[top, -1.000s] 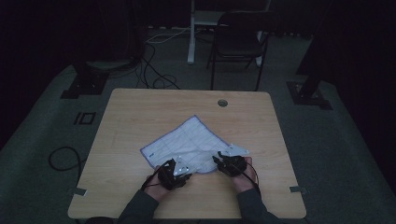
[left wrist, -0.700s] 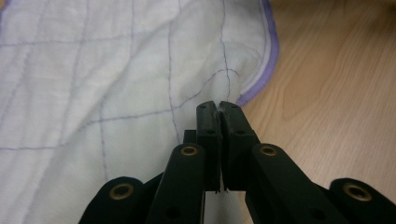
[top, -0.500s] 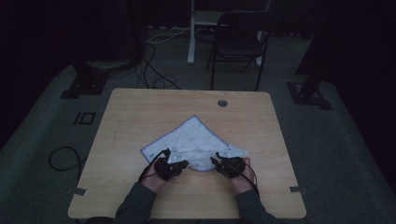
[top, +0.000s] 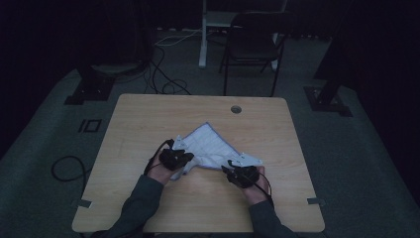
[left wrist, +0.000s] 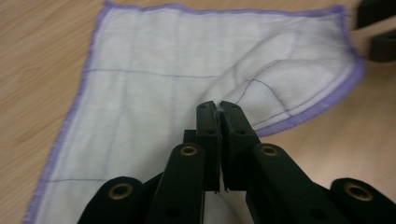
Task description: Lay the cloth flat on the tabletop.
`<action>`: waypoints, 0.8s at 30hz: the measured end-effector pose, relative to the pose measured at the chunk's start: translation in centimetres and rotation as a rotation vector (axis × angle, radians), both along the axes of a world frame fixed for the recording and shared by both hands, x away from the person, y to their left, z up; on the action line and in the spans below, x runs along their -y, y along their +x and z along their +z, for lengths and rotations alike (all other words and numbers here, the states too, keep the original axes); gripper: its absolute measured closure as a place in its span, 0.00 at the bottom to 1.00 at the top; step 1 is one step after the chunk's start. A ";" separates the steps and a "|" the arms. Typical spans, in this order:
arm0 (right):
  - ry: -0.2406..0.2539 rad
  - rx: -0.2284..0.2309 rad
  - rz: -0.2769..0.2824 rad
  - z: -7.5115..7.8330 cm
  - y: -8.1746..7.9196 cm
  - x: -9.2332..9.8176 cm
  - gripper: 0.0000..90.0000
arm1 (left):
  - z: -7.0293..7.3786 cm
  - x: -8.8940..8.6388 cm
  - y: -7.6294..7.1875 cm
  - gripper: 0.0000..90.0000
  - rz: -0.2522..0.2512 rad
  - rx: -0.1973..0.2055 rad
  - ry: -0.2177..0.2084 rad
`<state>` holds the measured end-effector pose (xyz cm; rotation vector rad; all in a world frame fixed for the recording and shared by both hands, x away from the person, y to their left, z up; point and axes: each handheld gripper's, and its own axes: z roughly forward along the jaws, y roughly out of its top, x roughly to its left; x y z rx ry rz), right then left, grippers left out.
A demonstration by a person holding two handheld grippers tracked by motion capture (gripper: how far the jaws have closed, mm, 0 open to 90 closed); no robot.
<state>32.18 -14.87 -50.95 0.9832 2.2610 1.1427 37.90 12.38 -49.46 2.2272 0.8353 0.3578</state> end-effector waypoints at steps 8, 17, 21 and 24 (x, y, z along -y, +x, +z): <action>-0.001 -0.003 0.000 -0.1 0.0 -0.1 0.72 | -1.8 -1.2 1.4 0.93 0.065 -0.010 0.024; -0.001 0.000 0.004 -0.1 0.0 -0.3 0.72 | -2.6 -1.0 0.5 0.93 0.074 0.007 0.034; -0.002 -0.002 0.013 -0.1 -0.1 -0.5 0.72 | -2.6 -0.6 -0.8 0.93 0.052 0.020 0.041; -0.003 -0.006 0.022 -0.2 -0.2 -0.8 0.72 | -2.7 0.0 -1.8 0.92 0.020 0.023 0.046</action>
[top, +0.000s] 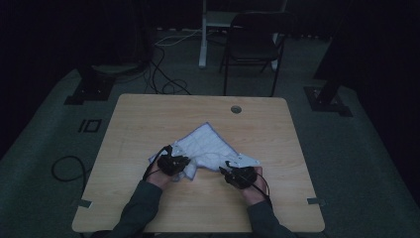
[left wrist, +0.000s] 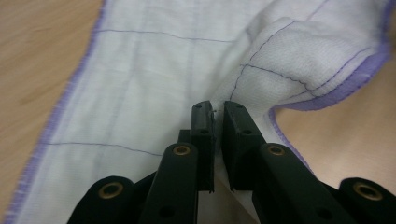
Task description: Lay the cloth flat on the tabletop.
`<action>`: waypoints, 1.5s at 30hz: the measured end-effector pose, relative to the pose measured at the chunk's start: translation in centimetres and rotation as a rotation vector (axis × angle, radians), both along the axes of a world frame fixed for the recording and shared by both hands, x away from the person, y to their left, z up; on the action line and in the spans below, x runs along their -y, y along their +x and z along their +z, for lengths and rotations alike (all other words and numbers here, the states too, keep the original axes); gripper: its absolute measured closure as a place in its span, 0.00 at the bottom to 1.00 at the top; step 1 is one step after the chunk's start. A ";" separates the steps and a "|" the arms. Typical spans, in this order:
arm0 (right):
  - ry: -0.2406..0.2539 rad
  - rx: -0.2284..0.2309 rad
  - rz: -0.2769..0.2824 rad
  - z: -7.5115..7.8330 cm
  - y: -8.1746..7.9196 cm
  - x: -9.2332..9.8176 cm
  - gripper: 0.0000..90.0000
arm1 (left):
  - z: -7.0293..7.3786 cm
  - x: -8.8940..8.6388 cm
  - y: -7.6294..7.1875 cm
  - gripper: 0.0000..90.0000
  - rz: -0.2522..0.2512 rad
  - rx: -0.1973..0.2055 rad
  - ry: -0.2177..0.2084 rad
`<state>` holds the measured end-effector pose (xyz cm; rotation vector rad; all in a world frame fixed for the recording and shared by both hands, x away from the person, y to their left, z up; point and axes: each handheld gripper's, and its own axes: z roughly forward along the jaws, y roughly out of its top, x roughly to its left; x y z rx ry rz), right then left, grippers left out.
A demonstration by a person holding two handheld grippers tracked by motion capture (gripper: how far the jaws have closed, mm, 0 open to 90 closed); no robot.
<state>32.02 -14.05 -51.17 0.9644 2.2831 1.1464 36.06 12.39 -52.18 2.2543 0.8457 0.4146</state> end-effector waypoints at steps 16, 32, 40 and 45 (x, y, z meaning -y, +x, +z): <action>-0.007 -0.009 0.026 -0.4 -0.2 -0.9 0.71 | -1.4 3.2 -4.2 0.88 -0.132 -0.024 -0.002; -0.006 -0.022 0.022 -0.9 -0.6 -0.6 0.70 | -1.4 5.4 -6.7 0.84 -0.256 -0.056 -0.026; -0.025 -0.053 0.029 -2.1 -1.4 -0.7 0.67 | 0.1 4.1 -5.2 0.81 -0.190 -0.007 -0.092; -0.059 -0.067 0.022 -2.8 -1.6 -1.1 0.66 | 1.2 2.1 -1.3 0.80 -0.046 0.063 -0.080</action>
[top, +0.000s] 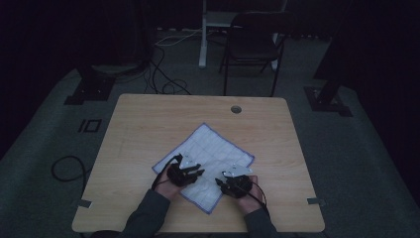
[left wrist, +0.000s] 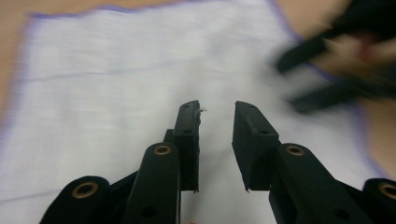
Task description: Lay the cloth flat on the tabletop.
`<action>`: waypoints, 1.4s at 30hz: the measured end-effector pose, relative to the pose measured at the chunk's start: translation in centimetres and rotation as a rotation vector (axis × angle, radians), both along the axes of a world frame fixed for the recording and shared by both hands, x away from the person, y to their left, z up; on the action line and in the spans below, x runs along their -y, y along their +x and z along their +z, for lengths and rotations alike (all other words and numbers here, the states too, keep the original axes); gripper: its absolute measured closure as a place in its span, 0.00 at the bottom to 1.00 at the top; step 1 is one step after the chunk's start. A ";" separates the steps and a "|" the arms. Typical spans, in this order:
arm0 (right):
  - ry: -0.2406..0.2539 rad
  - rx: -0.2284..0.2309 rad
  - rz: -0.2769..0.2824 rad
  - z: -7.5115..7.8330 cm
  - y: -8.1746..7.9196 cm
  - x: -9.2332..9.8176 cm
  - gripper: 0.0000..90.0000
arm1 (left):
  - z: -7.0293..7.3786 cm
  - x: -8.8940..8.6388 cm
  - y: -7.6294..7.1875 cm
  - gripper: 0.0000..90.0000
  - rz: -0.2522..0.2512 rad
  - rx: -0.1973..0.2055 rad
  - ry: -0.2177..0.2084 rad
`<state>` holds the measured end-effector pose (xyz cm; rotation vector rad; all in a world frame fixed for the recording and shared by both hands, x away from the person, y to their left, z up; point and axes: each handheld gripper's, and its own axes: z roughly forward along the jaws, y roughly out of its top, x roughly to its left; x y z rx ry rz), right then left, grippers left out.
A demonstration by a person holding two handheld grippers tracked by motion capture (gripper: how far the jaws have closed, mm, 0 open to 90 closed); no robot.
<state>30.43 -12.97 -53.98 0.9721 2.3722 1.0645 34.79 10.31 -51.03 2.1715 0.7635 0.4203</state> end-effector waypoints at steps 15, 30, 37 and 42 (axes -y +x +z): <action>-0.002 -0.022 0.001 -0.5 0.0 0.4 0.65 | -1.9 -2.6 6.1 0.89 0.174 -0.034 0.098; 0.003 -0.039 0.003 -0.5 0.2 1.3 0.64 | -2.5 -3.8 6.1 0.95 0.199 -0.072 0.073; 0.005 -0.044 0.004 -0.5 0.4 1.6 0.62 | -2.7 -4.6 5.7 0.96 0.207 -0.077 0.047; 0.001 -0.048 0.016 -0.5 0.7 1.9 0.61 | -2.8 -5.2 5.0 0.96 0.211 -0.080 0.032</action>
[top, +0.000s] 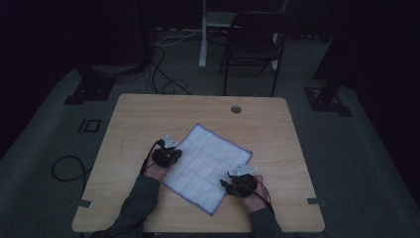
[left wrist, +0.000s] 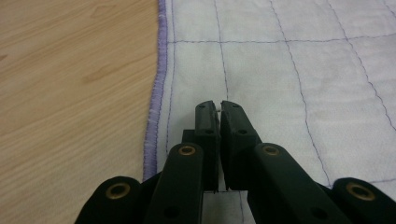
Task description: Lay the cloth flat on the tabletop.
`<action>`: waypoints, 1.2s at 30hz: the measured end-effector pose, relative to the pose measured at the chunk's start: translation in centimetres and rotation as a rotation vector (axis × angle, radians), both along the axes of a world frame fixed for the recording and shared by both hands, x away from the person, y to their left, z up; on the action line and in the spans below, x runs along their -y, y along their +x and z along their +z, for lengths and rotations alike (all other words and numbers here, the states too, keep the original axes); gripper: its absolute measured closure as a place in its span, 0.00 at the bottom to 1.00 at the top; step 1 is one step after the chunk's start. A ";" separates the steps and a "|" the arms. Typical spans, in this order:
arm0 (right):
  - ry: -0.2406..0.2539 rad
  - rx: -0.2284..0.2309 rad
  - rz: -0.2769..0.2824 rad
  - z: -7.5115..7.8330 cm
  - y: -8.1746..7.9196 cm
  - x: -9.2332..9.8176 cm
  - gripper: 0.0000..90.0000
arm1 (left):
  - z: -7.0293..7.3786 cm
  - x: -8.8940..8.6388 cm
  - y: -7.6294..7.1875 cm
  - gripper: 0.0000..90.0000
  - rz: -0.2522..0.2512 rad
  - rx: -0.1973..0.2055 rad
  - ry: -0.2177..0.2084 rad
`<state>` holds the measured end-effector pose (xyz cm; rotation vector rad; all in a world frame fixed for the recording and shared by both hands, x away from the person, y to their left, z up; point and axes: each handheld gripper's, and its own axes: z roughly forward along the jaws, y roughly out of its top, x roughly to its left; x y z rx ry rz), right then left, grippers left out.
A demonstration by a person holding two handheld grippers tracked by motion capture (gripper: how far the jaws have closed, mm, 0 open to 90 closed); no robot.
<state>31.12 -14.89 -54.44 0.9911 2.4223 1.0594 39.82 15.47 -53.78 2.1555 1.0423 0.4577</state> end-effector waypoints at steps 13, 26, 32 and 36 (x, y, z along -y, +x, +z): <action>-0.021 -0.006 -0.016 0.2 1.3 0.6 0.60 | -0.1 -1.0 -1.8 0.98 0.015 -0.012 -0.036; -0.032 0.001 -0.069 0.2 2.4 1.5 0.60 | -0.1 -0.8 -4.3 0.98 0.032 -0.028 -0.041; -0.029 0.005 -0.084 0.2 2.8 1.9 0.60 | -0.2 -0.8 -5.0 0.99 0.038 -0.023 -0.052; -0.019 0.005 -0.092 0.1 3.1 2.1 0.60 | -0.3 -0.6 -5.6 0.98 0.047 -0.013 -0.054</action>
